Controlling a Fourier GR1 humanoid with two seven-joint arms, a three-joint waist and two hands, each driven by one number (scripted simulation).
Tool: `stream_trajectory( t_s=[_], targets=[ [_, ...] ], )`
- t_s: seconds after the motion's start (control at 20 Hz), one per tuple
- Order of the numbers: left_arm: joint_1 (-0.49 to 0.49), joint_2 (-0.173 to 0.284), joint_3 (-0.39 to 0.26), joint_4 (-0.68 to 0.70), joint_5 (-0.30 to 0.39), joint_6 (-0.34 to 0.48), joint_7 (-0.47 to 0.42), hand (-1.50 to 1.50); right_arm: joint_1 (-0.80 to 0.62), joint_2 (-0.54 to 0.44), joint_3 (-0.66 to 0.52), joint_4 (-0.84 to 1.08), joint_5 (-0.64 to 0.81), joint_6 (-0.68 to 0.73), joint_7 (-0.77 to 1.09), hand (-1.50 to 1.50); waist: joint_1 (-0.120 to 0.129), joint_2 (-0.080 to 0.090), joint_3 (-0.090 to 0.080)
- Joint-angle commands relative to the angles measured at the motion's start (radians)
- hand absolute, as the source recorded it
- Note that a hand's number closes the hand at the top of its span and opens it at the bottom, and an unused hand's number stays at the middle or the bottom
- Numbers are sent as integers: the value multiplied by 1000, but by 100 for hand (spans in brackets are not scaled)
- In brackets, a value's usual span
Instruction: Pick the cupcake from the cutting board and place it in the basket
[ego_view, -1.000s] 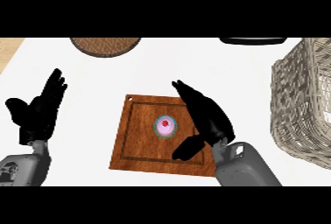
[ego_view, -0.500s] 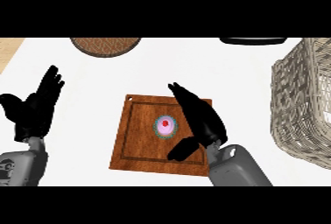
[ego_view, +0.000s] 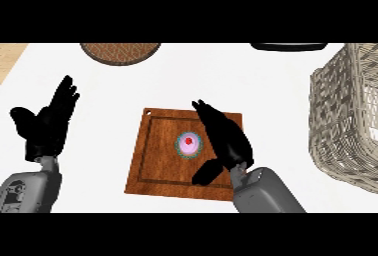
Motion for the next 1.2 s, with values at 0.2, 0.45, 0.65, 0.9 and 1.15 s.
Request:
stream_trajectory(
  t_s=[0.2, 0.45, 0.65, 0.9, 1.15],
  targets=[
    [15, -18, 15, -46, -15, -11, 22, 0, -30, 3, 1, 90, 8, -33, -41, -150, 2, 0, 0],
    [38, -23, 9, -84, -23, -25, 49, 0, -117, 3, -9, 201, -35, -44, -38, -150, 4, 0, 0],
    [-9, -26, 26, -62, -29, -6, 78, 0, -88, 3, 83, 166, -36, -105, 15, -150, 3, 0, 0],
    [59, -58, 12, -64, -50, -11, -10, 0, -115, 3, 86, 263, -56, -120, -35, -150, 5, 0, 0],
    [12, -31, 21, -66, -47, -22, 52, 0, -94, 3, 99, 346, -55, -19, -184, 150, 4, 0, 0]
  ],
)
